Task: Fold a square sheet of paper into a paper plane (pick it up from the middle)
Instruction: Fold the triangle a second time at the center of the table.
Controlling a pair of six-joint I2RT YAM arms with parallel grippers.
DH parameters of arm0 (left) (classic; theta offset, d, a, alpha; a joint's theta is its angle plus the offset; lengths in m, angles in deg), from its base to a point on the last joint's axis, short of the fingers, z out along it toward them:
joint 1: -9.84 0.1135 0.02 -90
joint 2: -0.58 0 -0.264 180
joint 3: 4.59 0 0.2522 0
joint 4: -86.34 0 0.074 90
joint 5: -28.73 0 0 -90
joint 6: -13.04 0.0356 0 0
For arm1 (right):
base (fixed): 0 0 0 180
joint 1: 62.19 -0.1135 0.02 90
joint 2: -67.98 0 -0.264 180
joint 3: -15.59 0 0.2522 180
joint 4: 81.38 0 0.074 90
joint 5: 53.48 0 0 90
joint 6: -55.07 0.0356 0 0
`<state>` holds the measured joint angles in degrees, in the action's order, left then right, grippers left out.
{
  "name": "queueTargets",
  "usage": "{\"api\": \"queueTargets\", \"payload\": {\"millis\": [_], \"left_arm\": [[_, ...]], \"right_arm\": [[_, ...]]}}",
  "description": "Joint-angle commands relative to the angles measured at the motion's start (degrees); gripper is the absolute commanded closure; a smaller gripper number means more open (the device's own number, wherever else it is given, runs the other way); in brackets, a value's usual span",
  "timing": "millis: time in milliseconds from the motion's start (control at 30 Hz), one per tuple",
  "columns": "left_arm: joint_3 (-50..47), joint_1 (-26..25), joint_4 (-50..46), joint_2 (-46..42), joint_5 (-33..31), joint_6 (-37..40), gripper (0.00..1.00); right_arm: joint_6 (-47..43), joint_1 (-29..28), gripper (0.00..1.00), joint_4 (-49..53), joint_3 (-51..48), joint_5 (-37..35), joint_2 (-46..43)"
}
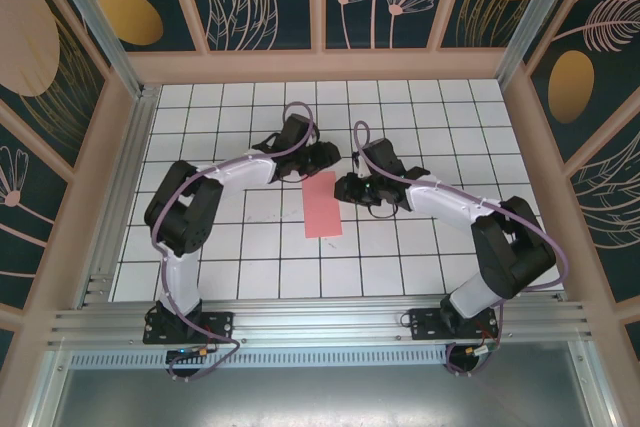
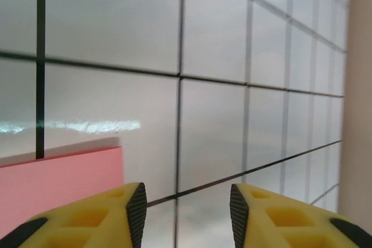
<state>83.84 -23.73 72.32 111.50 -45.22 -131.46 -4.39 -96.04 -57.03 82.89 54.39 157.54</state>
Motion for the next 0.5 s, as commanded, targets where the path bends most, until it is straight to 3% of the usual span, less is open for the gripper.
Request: {"api": "queueTargets", "payload": {"millis": [0, 200, 333, 467], "left_arm": [[-5.74, 3.06, 0.43, -8.26, -1.55, -0.64, 0.52], [-19.84, 5.31, 1.84, -19.52, -4.85, -2.5, 0.46], [-27.27, 5.29, 4.49, -22.75, -2.47, -4.41, 0.45], [-31.84, 5.26, 7.06, -23.69, 0.36, -5.53, 0.44]], "right_arm": [[-3.24, -0.36, 0.66, 1.61, 4.09, -6.24, 4.47], [-4.0, -1.7, 0.7, 3.3, 8.96, -4.85, 12.22], [-2.68, -2.19, 0.8, 2.66, 9.99, -3.1, 14.98], [-0.65, -1.94, 0.83, 2.42, 10.7, -3.58, 17.54]]}}
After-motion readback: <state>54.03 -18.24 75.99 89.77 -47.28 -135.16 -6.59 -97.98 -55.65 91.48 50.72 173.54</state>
